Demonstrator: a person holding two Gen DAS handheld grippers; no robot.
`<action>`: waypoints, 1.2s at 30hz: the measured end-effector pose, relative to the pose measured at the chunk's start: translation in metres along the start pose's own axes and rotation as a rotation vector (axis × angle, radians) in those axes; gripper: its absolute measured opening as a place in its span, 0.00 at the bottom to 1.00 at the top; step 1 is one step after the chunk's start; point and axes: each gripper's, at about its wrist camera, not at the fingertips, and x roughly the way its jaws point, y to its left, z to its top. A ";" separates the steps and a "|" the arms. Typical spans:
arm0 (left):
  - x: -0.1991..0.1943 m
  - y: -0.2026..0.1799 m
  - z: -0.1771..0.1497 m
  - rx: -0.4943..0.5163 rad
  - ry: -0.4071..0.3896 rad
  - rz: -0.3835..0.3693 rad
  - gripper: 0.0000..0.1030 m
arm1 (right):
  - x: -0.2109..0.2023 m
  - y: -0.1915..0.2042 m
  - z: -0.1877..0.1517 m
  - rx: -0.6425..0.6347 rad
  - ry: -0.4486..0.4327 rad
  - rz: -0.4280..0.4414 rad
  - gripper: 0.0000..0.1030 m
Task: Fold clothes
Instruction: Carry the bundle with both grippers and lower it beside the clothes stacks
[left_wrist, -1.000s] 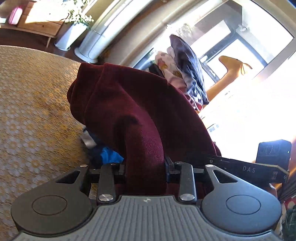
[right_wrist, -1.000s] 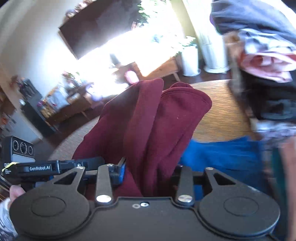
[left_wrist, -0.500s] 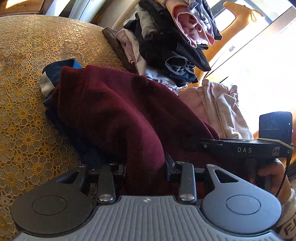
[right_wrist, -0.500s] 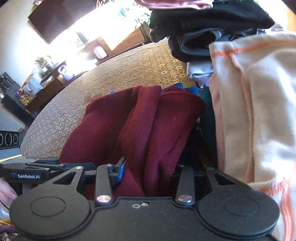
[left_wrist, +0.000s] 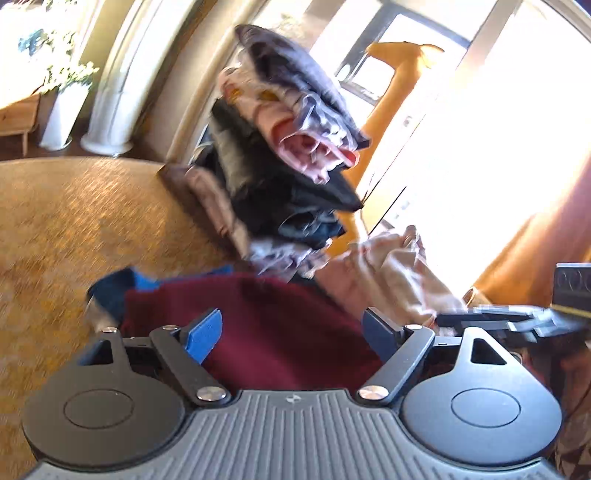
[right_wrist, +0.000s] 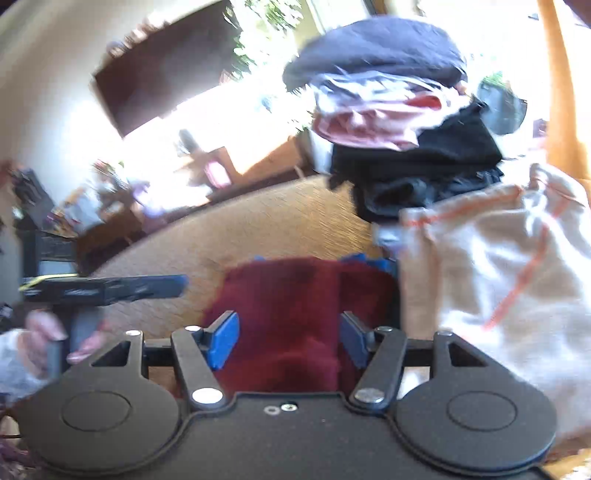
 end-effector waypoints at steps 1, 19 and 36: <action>0.010 0.000 0.004 0.013 0.006 0.003 0.82 | 0.002 0.009 -0.003 -0.024 0.006 0.021 1.00; 0.093 0.056 -0.041 0.130 0.154 0.035 0.81 | 0.046 -0.080 -0.100 0.179 -0.062 0.118 1.00; 0.052 0.010 -0.083 0.342 0.088 0.025 0.85 | 0.051 0.003 -0.118 -0.146 -0.155 -0.032 1.00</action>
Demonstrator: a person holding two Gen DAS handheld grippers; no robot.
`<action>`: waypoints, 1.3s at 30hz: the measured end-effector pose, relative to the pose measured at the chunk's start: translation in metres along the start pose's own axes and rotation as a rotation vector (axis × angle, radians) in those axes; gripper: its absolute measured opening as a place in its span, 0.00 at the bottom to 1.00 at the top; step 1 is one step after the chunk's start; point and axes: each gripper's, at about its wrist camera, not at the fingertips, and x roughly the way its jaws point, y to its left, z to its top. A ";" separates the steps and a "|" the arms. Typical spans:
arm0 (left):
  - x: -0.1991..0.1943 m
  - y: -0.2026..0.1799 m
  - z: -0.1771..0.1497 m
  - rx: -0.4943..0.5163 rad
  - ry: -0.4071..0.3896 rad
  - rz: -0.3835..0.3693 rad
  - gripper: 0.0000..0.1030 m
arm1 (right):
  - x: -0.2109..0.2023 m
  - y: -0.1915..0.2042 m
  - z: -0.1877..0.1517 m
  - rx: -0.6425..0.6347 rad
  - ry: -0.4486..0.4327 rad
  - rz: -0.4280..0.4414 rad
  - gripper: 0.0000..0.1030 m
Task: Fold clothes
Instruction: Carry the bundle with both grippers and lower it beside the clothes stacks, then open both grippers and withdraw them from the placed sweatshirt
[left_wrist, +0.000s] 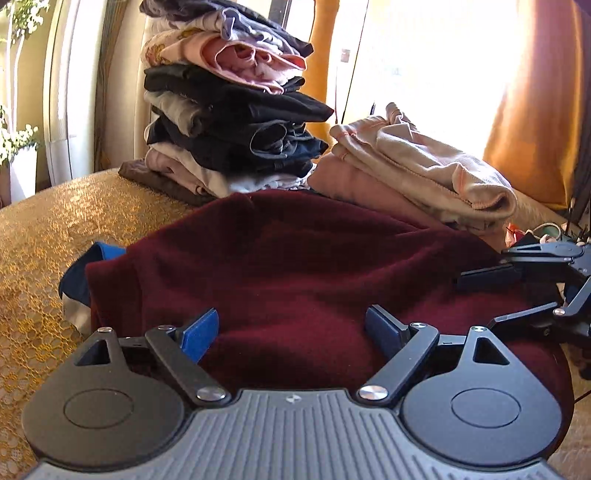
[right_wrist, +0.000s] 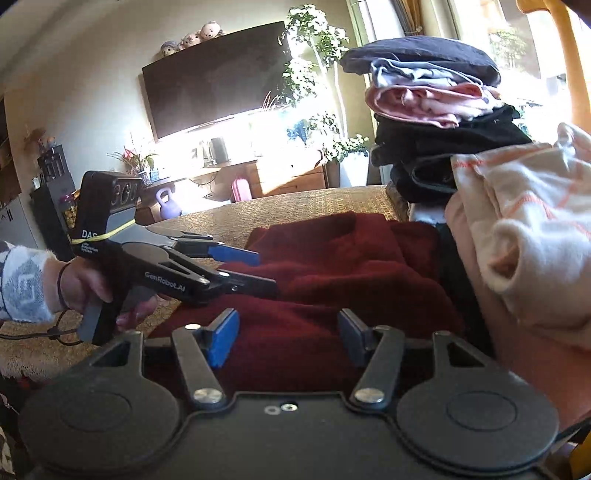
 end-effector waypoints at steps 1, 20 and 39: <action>0.003 0.002 -0.001 -0.016 0.007 -0.007 0.85 | -0.001 -0.003 -0.005 0.015 -0.008 0.003 1.00; -0.101 -0.074 0.032 -0.068 0.047 0.119 0.96 | -0.087 0.050 0.047 0.128 0.014 -0.239 1.00; -0.170 -0.138 0.024 -0.225 0.178 0.258 0.97 | -0.122 0.130 0.049 0.061 0.174 -0.451 1.00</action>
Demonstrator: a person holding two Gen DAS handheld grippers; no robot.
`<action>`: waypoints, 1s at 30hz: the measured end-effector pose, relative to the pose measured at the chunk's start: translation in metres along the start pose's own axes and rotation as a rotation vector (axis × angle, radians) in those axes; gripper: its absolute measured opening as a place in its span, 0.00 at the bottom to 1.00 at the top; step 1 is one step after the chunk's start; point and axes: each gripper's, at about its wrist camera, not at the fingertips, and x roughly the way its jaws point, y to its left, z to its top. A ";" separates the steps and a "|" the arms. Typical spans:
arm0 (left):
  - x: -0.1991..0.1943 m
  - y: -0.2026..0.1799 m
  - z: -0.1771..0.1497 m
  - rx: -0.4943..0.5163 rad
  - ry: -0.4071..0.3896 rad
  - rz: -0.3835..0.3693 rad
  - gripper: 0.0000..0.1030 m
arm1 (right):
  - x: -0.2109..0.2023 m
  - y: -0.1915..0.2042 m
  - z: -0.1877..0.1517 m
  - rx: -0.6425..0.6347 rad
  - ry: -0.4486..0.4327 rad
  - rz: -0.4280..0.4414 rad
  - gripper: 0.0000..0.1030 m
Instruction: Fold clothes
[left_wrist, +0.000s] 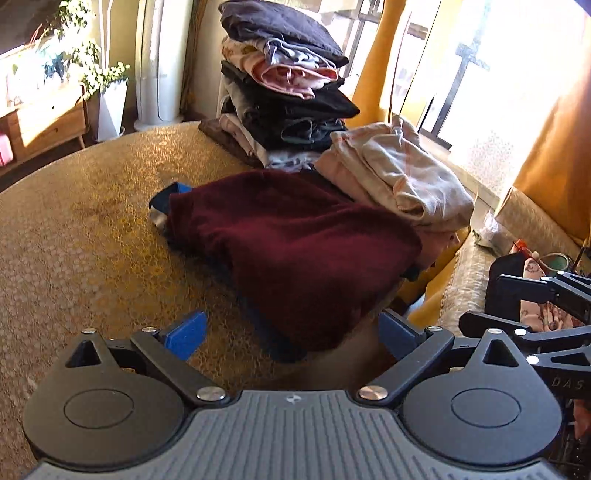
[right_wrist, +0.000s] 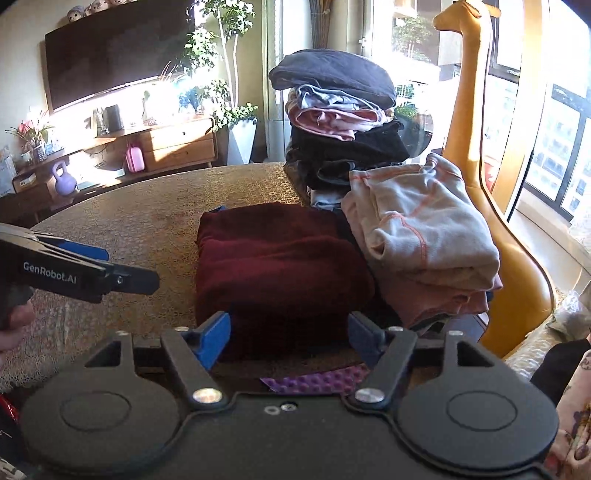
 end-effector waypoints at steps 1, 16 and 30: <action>-0.001 -0.001 -0.002 0.002 0.008 0.008 0.97 | 0.001 0.003 -0.002 0.012 0.011 0.003 1.00; -0.017 -0.022 -0.014 0.046 0.005 0.068 0.97 | 0.015 0.000 -0.012 0.039 0.077 -0.121 1.00; -0.002 -0.022 -0.011 0.069 0.042 0.108 0.97 | 0.037 -0.002 -0.004 0.035 0.112 -0.139 1.00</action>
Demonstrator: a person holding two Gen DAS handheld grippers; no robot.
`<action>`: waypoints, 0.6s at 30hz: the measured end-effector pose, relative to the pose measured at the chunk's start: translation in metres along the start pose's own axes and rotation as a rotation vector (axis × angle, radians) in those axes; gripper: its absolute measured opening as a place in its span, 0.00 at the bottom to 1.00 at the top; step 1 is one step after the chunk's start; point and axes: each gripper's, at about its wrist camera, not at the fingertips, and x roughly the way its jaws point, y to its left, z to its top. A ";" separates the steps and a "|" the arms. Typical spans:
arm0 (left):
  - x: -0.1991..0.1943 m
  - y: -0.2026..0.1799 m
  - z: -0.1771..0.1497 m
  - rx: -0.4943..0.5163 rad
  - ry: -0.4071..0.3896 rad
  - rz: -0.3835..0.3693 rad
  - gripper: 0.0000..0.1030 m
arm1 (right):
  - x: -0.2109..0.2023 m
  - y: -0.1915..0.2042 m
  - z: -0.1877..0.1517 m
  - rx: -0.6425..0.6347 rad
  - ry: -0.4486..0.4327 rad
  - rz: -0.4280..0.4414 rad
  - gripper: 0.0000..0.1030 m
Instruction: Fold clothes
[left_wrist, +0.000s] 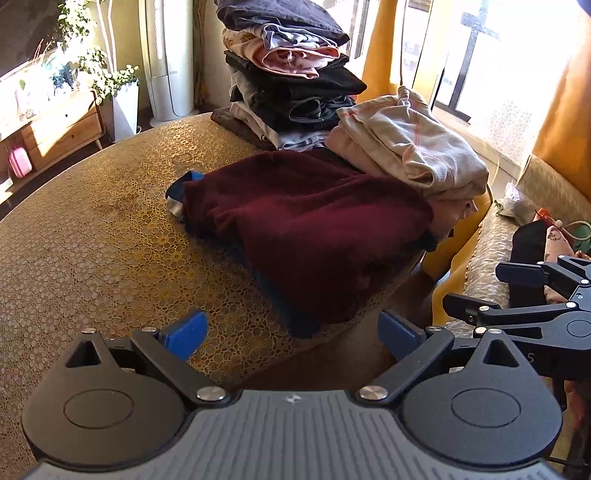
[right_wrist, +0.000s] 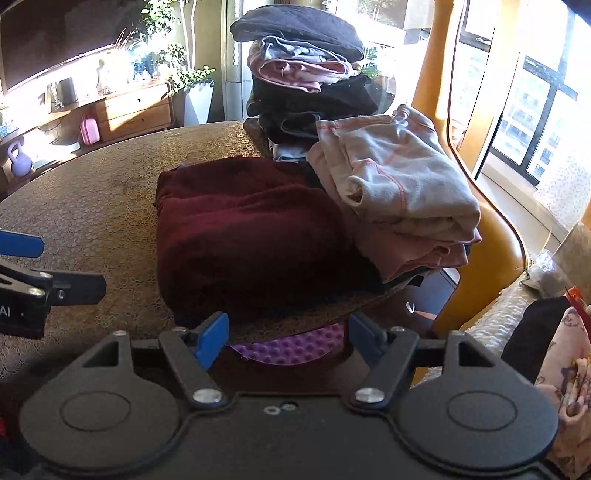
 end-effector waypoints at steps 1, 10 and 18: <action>0.000 0.001 0.000 -0.002 0.001 0.002 0.97 | 0.000 0.000 0.001 0.002 -0.005 0.003 1.00; -0.002 0.002 0.000 -0.004 -0.006 0.009 0.97 | 0.006 0.003 0.004 0.001 -0.001 0.021 1.00; 0.003 0.001 -0.002 -0.003 0.017 -0.003 0.97 | 0.015 0.004 0.003 -0.016 0.040 0.018 1.00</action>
